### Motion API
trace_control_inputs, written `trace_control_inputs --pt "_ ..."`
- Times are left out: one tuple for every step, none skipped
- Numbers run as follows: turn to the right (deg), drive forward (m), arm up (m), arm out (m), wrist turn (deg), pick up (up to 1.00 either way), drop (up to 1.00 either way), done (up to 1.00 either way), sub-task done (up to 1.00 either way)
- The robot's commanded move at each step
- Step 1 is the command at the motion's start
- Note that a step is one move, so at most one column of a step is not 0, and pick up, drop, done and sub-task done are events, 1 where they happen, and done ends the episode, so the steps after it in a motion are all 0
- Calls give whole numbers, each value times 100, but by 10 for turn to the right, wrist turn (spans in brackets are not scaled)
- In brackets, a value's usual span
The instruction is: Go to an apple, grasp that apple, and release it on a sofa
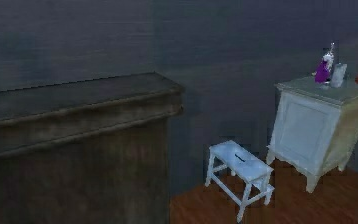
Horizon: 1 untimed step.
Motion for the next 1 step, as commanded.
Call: trace_control_inputs --pt "0 20 0 0 0 0 0 0 0"
